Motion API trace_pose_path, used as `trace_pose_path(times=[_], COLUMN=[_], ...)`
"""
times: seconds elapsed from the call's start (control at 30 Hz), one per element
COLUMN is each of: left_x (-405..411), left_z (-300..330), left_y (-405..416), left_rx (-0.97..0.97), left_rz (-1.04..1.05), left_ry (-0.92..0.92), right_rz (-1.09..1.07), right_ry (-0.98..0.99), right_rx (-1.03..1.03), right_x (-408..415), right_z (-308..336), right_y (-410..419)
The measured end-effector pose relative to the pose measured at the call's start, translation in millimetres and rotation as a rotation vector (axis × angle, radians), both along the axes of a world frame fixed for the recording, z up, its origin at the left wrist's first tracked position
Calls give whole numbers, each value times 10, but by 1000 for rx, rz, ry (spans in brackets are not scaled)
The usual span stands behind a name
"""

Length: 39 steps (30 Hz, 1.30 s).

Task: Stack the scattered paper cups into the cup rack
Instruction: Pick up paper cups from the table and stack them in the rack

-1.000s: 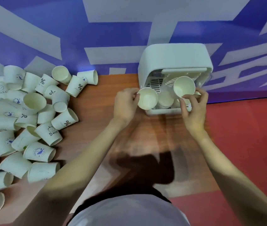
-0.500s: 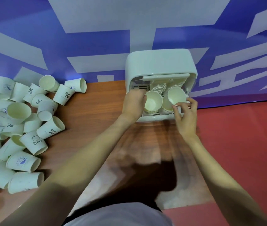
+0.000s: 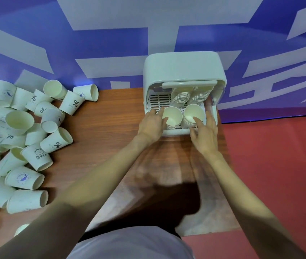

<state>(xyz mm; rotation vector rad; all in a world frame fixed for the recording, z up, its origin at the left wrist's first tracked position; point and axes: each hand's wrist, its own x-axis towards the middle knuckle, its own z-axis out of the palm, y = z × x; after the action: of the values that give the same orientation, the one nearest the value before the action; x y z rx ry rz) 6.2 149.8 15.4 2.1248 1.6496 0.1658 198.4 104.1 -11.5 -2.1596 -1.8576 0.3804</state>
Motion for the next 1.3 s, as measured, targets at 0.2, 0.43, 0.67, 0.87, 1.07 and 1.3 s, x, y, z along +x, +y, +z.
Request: trace_pose_path(times=[0.2, 0.43, 0.67, 0.87, 1.07, 1.3], left_x=[-489, -1976, -3098, -3526, -3869, -4191], left_z=[59, -42, -86, -20, 23, -97], left_y=[-302, -738, -1126, -1066, -708, -305], left_rx=[91, 173, 193, 270, 267, 273], left_rz=[127, 458, 696, 765, 650, 563], left_ry=[-133, -110, -32, -58, -11, -63], right_rz=[131, 447, 580, 654, 598, 461], right_ry=[94, 169, 265, 227, 239, 392], right_rx=[149, -60, -281, -317, -327, -389], right_x=[-493, -1526, -2696, -3467, -3996, -4526], right_z=[222, 124, 138, 147, 169, 201], right_y=[-194, -378, -384, -130, 276, 819])
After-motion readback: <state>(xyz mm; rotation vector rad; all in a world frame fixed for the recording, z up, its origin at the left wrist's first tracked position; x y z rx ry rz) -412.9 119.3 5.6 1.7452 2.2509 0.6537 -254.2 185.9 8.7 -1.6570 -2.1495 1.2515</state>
